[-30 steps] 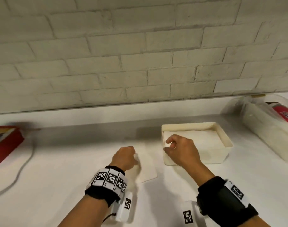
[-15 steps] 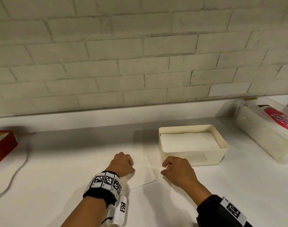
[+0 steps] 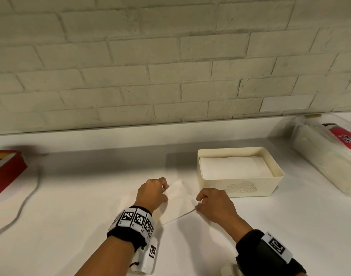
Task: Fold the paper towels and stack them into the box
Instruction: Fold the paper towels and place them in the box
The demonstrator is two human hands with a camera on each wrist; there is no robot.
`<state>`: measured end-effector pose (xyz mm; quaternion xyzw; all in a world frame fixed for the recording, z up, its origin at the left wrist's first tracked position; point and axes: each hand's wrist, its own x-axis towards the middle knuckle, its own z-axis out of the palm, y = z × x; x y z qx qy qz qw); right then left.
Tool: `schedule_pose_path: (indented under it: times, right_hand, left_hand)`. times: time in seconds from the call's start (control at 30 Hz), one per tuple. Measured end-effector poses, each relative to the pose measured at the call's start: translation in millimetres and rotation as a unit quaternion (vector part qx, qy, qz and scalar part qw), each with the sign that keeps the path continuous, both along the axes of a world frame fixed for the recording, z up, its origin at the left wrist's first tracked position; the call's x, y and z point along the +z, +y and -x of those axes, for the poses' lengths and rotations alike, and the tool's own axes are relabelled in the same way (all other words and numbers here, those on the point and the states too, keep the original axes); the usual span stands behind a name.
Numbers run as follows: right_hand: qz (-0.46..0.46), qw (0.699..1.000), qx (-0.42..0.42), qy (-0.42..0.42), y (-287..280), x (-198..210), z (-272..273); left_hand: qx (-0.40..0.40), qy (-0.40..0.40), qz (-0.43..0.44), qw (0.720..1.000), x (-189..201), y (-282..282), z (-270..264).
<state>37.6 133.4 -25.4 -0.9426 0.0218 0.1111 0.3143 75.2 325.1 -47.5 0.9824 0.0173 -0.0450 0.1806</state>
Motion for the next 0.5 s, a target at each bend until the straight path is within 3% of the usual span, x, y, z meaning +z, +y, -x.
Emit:
schedule_pose_path:
  times: [0.17, 0.37, 0.5]
  right_hand:
    - [-0.005, 1.000, 0.006, -0.009, 0, 2, -2]
    - [-0.032, 0.999, 0.007, -0.018, 0, 7, -1]
    - [-0.108, 0.993, 0.042, 0.000, 0, 13, 2]
  left_hand:
    - [0.008, -0.033, 0.006, 0.999, 7, -1, 9]
    - [-0.022, -0.019, 0.132, 0.991, 22, 3, 15]
    - [-0.043, 0.043, 0.269, 0.961, 38, 5, 23]
